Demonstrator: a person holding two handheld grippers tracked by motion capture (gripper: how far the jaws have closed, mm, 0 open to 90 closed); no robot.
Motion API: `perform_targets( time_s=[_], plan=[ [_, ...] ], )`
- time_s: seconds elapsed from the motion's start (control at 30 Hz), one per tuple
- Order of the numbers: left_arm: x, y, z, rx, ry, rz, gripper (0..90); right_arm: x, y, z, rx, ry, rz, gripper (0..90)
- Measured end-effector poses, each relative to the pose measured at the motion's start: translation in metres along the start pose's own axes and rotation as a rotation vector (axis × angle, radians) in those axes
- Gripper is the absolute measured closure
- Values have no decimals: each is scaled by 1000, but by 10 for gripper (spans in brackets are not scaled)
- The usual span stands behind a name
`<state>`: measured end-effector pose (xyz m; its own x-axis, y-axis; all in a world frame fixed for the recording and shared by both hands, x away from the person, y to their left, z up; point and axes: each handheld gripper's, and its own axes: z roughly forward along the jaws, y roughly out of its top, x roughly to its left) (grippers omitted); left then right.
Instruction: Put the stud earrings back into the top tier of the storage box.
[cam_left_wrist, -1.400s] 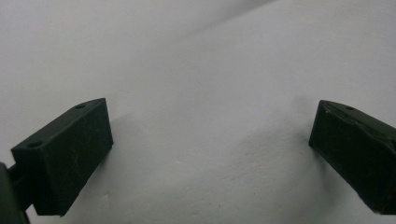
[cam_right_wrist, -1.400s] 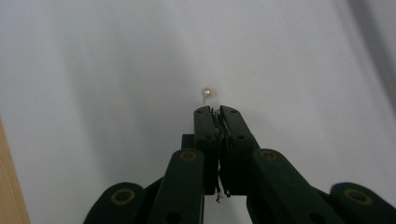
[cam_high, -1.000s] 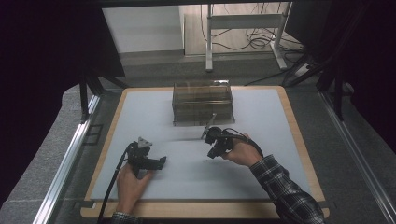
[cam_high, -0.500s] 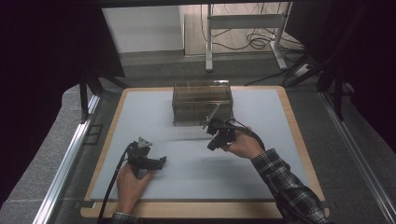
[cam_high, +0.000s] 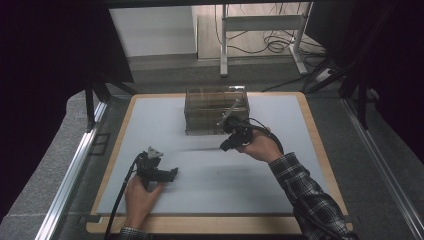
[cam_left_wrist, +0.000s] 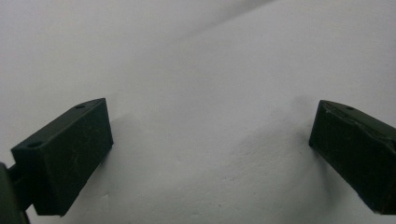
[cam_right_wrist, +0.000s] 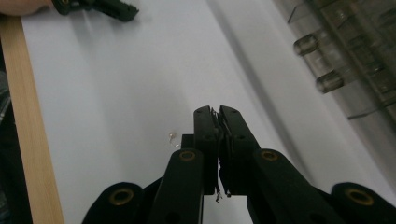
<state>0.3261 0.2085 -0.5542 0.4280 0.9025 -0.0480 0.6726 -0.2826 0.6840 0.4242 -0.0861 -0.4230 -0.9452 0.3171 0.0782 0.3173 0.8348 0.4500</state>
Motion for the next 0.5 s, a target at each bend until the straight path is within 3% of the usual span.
perform_targets(
  time_s=[0.5],
  plan=[
    [0,0,0,0,0,0,0,-10,14,-19,-106,-48,20,846]
  ],
)
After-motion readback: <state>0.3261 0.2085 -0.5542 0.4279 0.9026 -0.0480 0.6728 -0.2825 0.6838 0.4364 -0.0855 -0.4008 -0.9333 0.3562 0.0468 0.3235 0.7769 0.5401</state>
